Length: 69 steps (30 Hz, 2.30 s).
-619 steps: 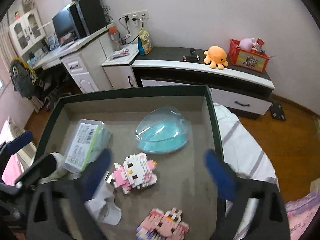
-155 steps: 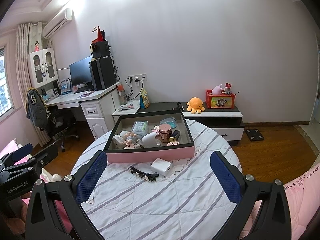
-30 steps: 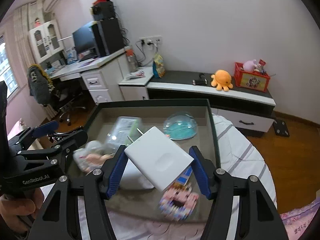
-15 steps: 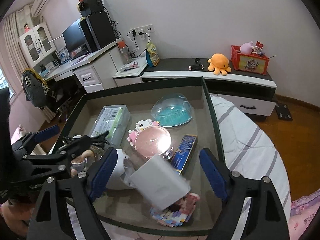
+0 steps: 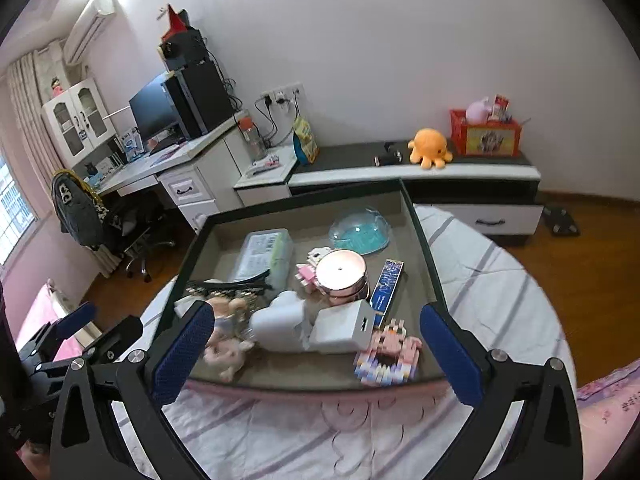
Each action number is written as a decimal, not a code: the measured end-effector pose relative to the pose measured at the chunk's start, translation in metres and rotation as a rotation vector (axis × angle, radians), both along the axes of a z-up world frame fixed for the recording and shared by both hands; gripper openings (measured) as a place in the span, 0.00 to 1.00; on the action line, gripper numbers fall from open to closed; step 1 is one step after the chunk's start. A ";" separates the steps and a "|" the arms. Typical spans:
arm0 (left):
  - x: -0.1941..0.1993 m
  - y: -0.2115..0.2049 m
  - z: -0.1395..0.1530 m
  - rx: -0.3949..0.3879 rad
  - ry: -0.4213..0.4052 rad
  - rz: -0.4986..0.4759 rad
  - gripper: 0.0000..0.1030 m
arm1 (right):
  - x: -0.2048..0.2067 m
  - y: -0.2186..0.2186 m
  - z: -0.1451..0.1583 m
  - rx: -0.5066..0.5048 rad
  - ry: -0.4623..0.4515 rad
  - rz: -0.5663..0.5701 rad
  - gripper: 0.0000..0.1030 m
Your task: Organize rigid objects
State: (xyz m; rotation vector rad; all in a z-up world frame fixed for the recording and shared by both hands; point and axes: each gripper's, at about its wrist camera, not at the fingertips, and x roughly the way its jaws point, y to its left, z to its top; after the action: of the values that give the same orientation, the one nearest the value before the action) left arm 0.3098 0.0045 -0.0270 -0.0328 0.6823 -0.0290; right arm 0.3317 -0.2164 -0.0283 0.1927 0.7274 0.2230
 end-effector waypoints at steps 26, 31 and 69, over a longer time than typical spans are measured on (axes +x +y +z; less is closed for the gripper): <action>-0.259 0.009 0.088 -0.021 -0.250 0.045 1.00 | -0.267 0.025 0.083 -0.163 -0.273 -0.074 1.00; -0.298 0.008 0.087 -0.018 -0.265 0.054 1.00 | -0.309 0.017 0.087 -0.142 -0.312 -0.113 1.00; -0.369 -0.017 0.091 0.029 -0.349 0.024 1.00 | -0.382 0.017 0.092 -0.127 -0.400 -0.163 1.00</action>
State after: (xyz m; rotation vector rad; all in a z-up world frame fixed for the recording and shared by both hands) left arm -0.0588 -0.0122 0.0644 -0.0077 0.3332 -0.0018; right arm -0.0504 -0.1992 0.0636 0.0815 0.3250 0.0559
